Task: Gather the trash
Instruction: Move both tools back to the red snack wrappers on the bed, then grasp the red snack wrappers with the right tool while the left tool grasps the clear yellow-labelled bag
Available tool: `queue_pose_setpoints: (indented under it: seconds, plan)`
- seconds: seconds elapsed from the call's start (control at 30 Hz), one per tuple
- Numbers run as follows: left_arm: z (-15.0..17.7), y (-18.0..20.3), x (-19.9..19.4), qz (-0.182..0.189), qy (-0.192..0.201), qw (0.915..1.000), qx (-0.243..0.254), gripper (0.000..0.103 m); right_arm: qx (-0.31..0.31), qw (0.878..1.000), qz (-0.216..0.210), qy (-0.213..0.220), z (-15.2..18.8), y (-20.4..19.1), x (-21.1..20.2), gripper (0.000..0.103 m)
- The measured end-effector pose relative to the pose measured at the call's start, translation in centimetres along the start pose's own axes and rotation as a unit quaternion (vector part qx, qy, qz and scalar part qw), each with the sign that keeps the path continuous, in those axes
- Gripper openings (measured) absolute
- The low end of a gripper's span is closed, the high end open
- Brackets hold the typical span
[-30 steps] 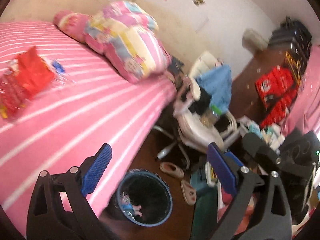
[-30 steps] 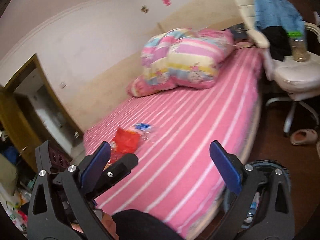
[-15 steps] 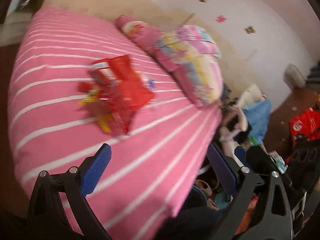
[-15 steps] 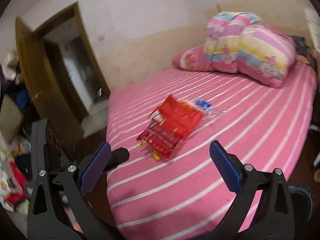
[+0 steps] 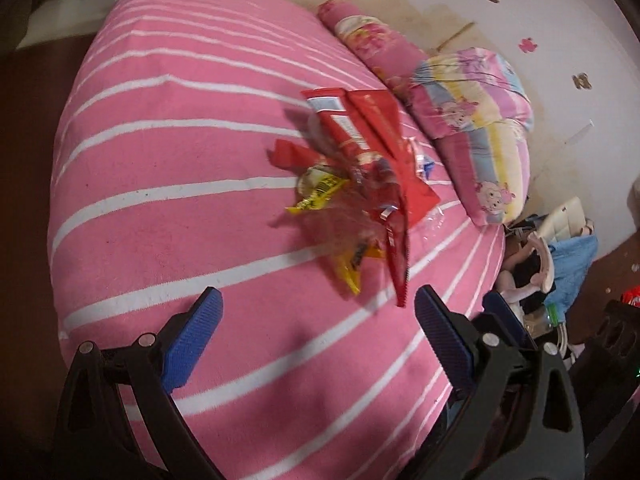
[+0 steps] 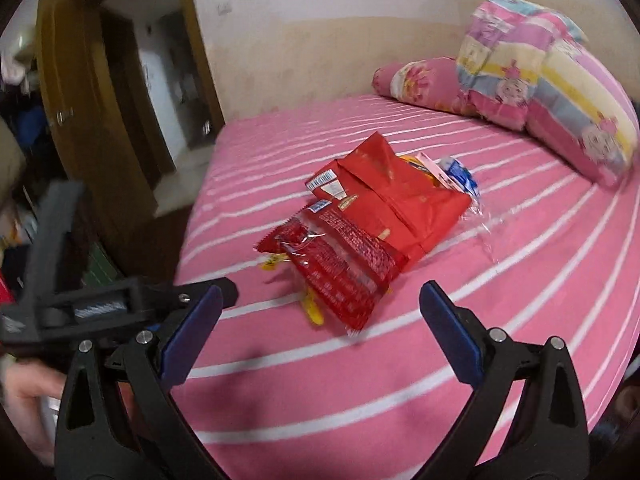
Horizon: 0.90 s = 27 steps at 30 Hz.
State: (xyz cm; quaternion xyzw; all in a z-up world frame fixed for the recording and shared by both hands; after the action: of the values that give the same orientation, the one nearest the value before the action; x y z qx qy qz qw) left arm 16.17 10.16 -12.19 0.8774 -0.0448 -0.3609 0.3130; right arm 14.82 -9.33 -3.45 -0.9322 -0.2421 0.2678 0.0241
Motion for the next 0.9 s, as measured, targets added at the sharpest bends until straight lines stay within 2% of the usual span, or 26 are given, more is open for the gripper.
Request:
queue_pose_setpoints:
  seconds: [0.23,0.5,0.53,0.63,0.77,0.9]
  plan:
    - [-1.6,-1.7,2.7,-0.005,-0.012,0.9995,-0.03,0.094,-0.082,0.996,0.0,-0.016,-0.2,-0.6,5.0,0.098]
    - [-2.8,-1.6,5.0,-0.001,-0.015,0.9988,-0.046,0.094,-0.079,0.996,0.004,-0.028,-1.0,1.0,7.9,0.094]
    - [-2.9,-1.5,5.2,0.0,-0.015,0.9988,-0.047,0.094,-0.075,0.997,0.003,-0.03,-1.1,1.2,8.0,0.091]
    - [-2.9,-0.6,6.0,0.016,-0.021,0.9987,-0.043,0.094,-0.059,0.997,-0.002,-0.055,-1.3,2.4,9.0,0.072]
    - [-2.9,0.7,7.3,0.011,-0.024,0.9994,-0.025,0.094,-0.044,0.996,0.0,-0.072,-1.3,3.4,9.5,0.05]
    - [-3.0,1.6,8.3,0.012,-0.023,0.9994,-0.022,0.094,-0.027,0.997,0.002,-0.073,-1.4,4.2,9.4,0.047]
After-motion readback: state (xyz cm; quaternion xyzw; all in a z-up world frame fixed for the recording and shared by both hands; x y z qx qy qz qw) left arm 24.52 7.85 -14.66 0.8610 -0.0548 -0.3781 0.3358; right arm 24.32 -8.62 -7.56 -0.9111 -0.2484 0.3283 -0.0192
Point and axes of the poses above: each gripper's, at about its wrist camera, not at the fingertips, and x roughly the way its jaws point, y to its right, z to its underside, the point moved 1 cm from there along x, roughly the way its jaws point, and after that the axes turned 8 degrees about y, right-handed, at the moved point
